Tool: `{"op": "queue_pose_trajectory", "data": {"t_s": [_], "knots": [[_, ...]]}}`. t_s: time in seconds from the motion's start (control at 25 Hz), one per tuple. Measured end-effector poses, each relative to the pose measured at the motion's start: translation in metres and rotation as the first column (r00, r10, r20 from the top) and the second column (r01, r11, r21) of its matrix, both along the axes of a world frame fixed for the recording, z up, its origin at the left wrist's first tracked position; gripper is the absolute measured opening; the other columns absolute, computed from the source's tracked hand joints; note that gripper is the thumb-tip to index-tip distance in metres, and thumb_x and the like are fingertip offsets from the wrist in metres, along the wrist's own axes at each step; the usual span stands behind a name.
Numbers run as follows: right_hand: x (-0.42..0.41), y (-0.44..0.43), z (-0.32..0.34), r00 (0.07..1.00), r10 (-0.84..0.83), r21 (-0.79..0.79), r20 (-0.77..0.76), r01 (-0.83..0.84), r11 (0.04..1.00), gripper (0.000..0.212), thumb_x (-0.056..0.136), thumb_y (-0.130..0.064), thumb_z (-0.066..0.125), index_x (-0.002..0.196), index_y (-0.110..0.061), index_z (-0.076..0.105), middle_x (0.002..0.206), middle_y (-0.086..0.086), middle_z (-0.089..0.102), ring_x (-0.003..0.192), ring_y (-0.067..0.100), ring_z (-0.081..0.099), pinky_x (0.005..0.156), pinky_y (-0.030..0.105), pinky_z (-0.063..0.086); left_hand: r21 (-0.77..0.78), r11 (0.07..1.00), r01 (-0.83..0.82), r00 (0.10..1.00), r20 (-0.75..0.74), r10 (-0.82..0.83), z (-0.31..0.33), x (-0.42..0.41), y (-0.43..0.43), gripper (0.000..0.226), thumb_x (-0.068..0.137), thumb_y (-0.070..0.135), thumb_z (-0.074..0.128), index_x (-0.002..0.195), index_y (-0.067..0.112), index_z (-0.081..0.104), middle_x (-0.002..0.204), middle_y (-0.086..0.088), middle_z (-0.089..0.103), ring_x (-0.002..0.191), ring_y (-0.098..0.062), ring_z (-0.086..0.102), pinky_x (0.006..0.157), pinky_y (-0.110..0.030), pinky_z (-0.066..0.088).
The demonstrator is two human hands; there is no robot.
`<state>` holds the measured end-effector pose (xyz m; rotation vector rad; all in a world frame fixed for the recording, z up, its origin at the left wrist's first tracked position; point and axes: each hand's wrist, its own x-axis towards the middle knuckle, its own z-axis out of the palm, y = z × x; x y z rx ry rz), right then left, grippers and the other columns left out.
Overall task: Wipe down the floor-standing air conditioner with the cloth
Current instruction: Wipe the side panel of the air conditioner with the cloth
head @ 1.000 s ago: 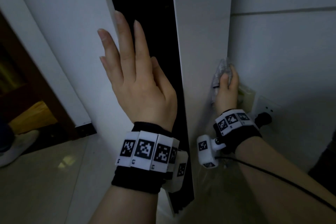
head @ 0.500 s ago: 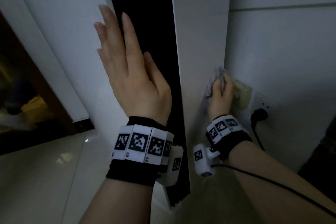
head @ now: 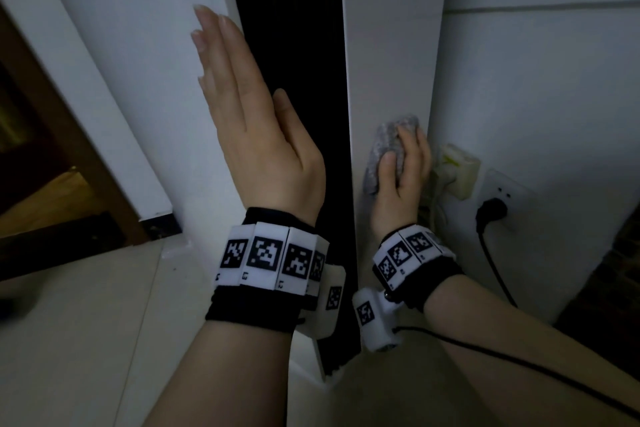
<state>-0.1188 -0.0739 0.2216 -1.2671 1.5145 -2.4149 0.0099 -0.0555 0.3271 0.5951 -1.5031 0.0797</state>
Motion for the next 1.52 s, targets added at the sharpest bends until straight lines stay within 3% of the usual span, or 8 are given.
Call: {"op": "queue_pose_trajectory", "data": {"t_s": [0.12,0.2,0.36,0.56,0.68,1.04,1.32,1.52], "knots": [[0.005,0.001,0.005,0.998,0.021,0.041,0.057,-0.024,0.999,0.034,0.097,-0.027,0.039,0.119,-0.053,0.036,0.150,-0.004,0.023,0.133,0.005,0.023,0.105,0.010,0.018,0.003,1.000,0.031,0.999,0.021,-0.031,-0.003,0.006,-0.002,0.055,0.089,-0.013,0.032,0.140,-0.018,0.016,0.149,-0.037,0.013,0.142,-0.044,0.009,0.120,-0.048,0.007],[0.016,0.006,-0.001,1.000,-0.008,0.028,-0.015,0.008,1.000,0.035,0.097,-0.028,0.039,0.122,-0.052,0.035,0.148,-0.007,0.022,0.134,0.004,0.023,0.106,0.008,0.018,0.009,0.999,0.052,0.997,0.049,-0.052,-0.007,0.011,-0.004,0.054,0.089,-0.013,0.031,0.140,-0.018,0.016,0.149,-0.038,0.012,0.141,-0.044,0.008,0.119,-0.051,0.007],[0.013,0.009,0.007,0.999,0.029,0.025,0.021,-0.030,0.999,0.033,0.095,-0.027,0.038,0.121,-0.048,0.036,0.150,0.003,0.023,0.137,0.014,0.024,0.115,0.031,0.021,0.009,0.995,0.097,0.993,0.071,-0.097,-0.010,0.017,-0.007,0.052,0.089,-0.013,0.029,0.139,-0.019,0.017,0.148,-0.039,0.012,0.140,-0.044,0.006,0.119,-0.052,0.005],[0.036,0.018,-0.001,0.992,-0.052,-0.007,-0.114,0.052,0.999,0.034,0.095,-0.026,0.041,0.125,-0.041,0.035,0.148,0.009,0.023,0.134,0.006,0.022,0.108,0.009,0.016,0.002,0.995,0.101,0.993,0.061,-0.101,-0.017,0.021,-0.015,0.048,0.095,-0.007,0.033,0.140,-0.017,0.020,0.148,-0.038,0.015,0.140,-0.043,0.006,0.118,-0.052,0.004],[0.029,0.017,0.007,0.999,-0.026,0.034,-0.021,0.026,0.999,0.033,0.095,-0.023,0.040,0.125,-0.036,0.037,0.149,0.011,0.024,0.135,0.010,0.023,0.109,0.013,0.018,0.006,0.994,0.110,0.992,0.063,-0.110,-0.020,0.023,-0.018,0.049,0.096,0.000,0.032,0.141,-0.015,0.020,0.149,-0.037,0.014,0.141,-0.044,0.006,0.118,-0.050,0.003],[0.043,0.016,0.007,0.991,-0.047,0.050,0.125,0.041,0.998,0.034,0.100,-0.023,0.039,0.119,-0.050,0.033,0.149,0.006,0.026,0.137,0.013,0.024,0.107,0.017,0.019,0.017,0.994,0.107,0.986,0.130,-0.108,-0.029,0.034,-0.028,0.054,0.097,0.015,0.026,0.143,-0.012,0.020,0.150,-0.036,0.014,0.141,-0.044,0.006,0.118,-0.050,0.003],[0.079,0.036,-0.011,0.982,-0.121,0.025,-0.143,0.126,0.992,0.038,0.093,-0.027,0.048,0.129,-0.034,0.039,0.150,0.014,0.022,0.137,0.016,0.021,0.112,0.012,0.014,0.017,0.997,0.076,0.988,0.131,-0.078,-0.036,0.042,-0.036,0.051,0.096,0.008,0.029,0.142,-0.012,0.022,0.148,-0.039,0.013,0.140,-0.046,0.006,0.117,-0.051,0.004],[0.079,0.034,0.000,0.995,-0.094,0.019,-0.020,0.094,0.995,0.038,0.091,-0.021,0.051,0.126,-0.032,0.040,0.149,0.014,0.022,0.137,0.018,0.023,0.113,0.015,0.018,0.007,0.997,0.076,0.982,0.174,-0.076,-0.038,0.046,-0.036,0.054,0.095,0.013,0.028,0.142,-0.013,0.021,0.148,-0.039,0.014,0.140,-0.049,0.008,0.118,-0.050,0.005]]}}
